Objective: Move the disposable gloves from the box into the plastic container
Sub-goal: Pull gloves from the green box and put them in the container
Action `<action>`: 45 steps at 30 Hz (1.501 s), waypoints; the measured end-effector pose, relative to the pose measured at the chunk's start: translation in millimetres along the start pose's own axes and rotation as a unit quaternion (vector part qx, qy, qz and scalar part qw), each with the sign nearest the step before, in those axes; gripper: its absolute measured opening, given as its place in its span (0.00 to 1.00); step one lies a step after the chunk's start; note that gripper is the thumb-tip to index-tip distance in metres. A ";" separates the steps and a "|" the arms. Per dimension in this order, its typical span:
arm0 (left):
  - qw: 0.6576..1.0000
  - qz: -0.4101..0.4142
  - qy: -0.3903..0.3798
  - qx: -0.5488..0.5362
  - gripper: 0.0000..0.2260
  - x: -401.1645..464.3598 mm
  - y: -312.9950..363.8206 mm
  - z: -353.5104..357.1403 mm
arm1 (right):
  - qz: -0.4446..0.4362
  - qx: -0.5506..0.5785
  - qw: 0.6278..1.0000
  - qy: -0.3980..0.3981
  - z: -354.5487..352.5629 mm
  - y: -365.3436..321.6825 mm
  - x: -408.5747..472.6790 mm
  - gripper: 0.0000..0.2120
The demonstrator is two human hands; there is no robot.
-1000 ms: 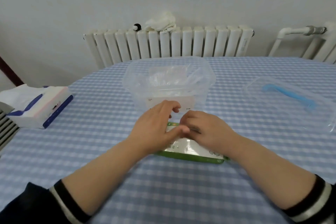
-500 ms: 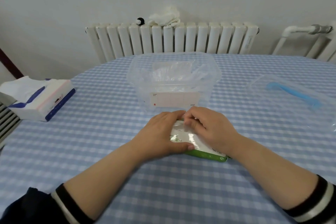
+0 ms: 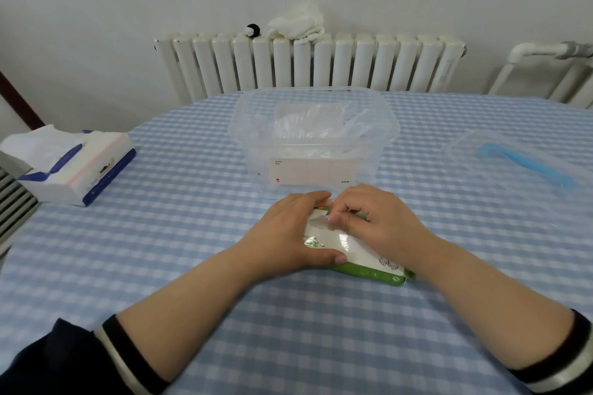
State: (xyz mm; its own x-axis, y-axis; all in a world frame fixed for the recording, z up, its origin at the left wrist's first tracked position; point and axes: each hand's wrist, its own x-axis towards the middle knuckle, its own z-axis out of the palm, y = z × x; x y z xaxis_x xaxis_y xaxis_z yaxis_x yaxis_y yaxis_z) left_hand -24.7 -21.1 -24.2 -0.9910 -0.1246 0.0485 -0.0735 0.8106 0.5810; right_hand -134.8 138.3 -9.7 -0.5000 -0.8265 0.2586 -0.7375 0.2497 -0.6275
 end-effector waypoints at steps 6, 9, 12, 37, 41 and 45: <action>1.000 0.006 -0.006 -0.001 0.42 2.6 0.0 -0.8 | 0.029 0.062 0.997 0.039 3.7 -3.8 -3.6 0.05; 1.000 0.021 -0.002 0.022 0.41 4.3 2.0 -0.8 | 0.055 0.151 0.983 0.084 -0.5 -8.2 -4.2 0.08; 0.998 0.050 0.025 0.042 0.39 5.1 4.8 -4.8 | 0.075 0.218 0.963 0.138 -4.7 -11.4 -2.8 0.08; 0.996 0.039 -0.054 0.050 0.35 2.2 11.5 -13.8 | 0.143 0.552 0.788 0.231 -54.8 -41.3 6.0 0.13; 0.998 0.043 -0.017 -0.036 0.28 -1.3 16.8 -16.3 | 0.209 0.643 0.711 0.191 -49.5 -34.6 6.9 0.14; 0.975 0.005 0.050 -0.218 0.22 -2.4 36.4 -19.7 | 0.189 0.670 0.689 0.201 -40.8 -37.6 3.7 0.18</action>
State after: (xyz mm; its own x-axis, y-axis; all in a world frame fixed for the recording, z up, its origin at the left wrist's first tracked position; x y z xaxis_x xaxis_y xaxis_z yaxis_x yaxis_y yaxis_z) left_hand -22.8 -2.6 12.8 -0.9739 -0.1906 0.1233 0.0131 0.4952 0.8687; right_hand -127.5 146.4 44.8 -0.8257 -0.5558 -0.0964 0.4272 -0.5045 -0.7503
